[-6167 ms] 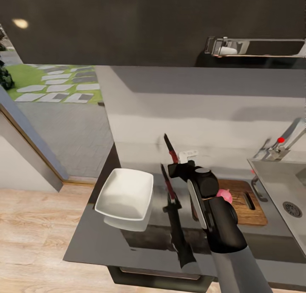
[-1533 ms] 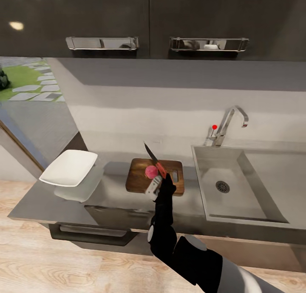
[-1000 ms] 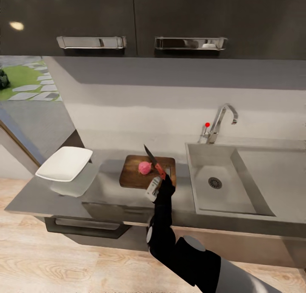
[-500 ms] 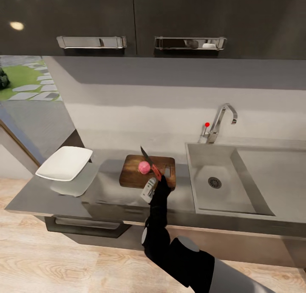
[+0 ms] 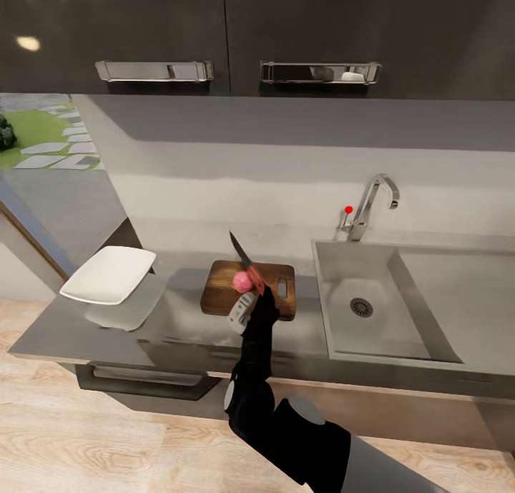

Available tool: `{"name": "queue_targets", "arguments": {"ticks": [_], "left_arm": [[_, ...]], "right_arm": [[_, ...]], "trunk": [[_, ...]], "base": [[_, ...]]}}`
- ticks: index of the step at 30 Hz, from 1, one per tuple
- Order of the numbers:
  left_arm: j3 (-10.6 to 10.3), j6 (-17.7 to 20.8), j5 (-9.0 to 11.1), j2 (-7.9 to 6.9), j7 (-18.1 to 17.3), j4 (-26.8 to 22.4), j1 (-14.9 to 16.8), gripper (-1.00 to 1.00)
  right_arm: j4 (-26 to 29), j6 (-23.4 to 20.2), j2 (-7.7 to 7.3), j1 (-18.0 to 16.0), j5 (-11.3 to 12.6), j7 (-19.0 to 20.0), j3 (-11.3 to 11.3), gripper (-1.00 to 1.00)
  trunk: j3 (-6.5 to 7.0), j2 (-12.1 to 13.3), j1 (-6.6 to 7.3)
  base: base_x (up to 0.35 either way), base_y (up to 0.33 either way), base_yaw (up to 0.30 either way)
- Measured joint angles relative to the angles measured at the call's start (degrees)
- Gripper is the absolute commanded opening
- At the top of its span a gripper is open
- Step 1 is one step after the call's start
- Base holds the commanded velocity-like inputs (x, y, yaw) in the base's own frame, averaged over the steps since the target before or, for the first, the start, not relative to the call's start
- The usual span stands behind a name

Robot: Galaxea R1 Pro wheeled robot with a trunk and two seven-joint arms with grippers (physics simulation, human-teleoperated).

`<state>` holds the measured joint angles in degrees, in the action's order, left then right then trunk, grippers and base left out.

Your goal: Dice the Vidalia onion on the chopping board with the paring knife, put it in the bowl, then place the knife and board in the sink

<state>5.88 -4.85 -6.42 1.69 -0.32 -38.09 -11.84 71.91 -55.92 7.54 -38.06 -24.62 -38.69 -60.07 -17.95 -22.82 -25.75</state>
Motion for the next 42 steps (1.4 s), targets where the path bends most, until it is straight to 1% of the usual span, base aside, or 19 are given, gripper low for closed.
{"name": "queue_targets", "arguments": {"ticks": [2, 8, 15, 23, 24, 25, 30, 42], "left_arm": [[0.0, -0.6, 0.0, 0.0, 0.0, 0.6, 0.0, 1.0], [0.0, -2.6, 0.0, -0.01, 0.0, 1.2, 0.0, 1.0], [0.0, -3.0, 0.0, -0.01, 0.0, 1.4, 0.0, 1.0], [0.0, -3.0, 0.0, -0.01, 0.0, 1.5, 0.0, 1.0], [0.0, -3.0, 0.0, -0.01, 0.0, 1.5, 0.0, 1.0], [0.0, -3.0, 0.0, -0.01, 0.0, 1.5, 0.0, 1.0], [0.0, -3.0, 0.0, -0.01, 0.0, 1.5, 0.0, 1.0], [0.0, -3.0, 0.0, -0.01, 0.0, 1.5, 0.0, 1.0]], "right_arm": [[0.0, 0.0, 0.05, 0.0, -0.6, -0.6, 0.0, -1.0], [-0.1, -0.1, -0.18, 0.0, -2.3, -0.5, 0.0, -1.0], [-0.8, -0.1, -0.33, 0.0, -2.1, 0.2, -0.1, -1.0], [-2.1, 0.0, -0.14, 0.0, -2.1, 2.8, -0.1, -1.0], [-2.5, 0.0, -0.09, 0.0, -2.0, 4.2, -0.1, -1.0], [-2.8, 0.0, -0.05, 0.0, -2.1, 4.5, -0.1, -1.0], [-3.6, 0.0, 0.08, 0.0, -2.1, 5.0, -0.5, -1.0], [-5.1, 0.0, 0.1, 0.0, -2.1, 5.0, -0.6, -1.0]], "trunk": [[0.0, 0.0, 0.0], [0.0, 0.0, 0.0], [0.0, 0.0, 0.0], [0.0, 0.0, 0.0], [0.0, 0.0, 0.0], [0.0, 0.0, 0.0], [0.0, 0.0, 0.0], [0.0, 0.0, 0.0]], "base": [[0.0, 0.0, 0.0], [0.0, 0.0, 0.0], [0.0, 0.0, 0.0], [0.0, 0.0, 0.0], [0.0, 0.0, 0.0], [0.0, 0.0, 0.0], [0.0, 0.0, 0.0], [0.0, 0.0, 0.0]]}}
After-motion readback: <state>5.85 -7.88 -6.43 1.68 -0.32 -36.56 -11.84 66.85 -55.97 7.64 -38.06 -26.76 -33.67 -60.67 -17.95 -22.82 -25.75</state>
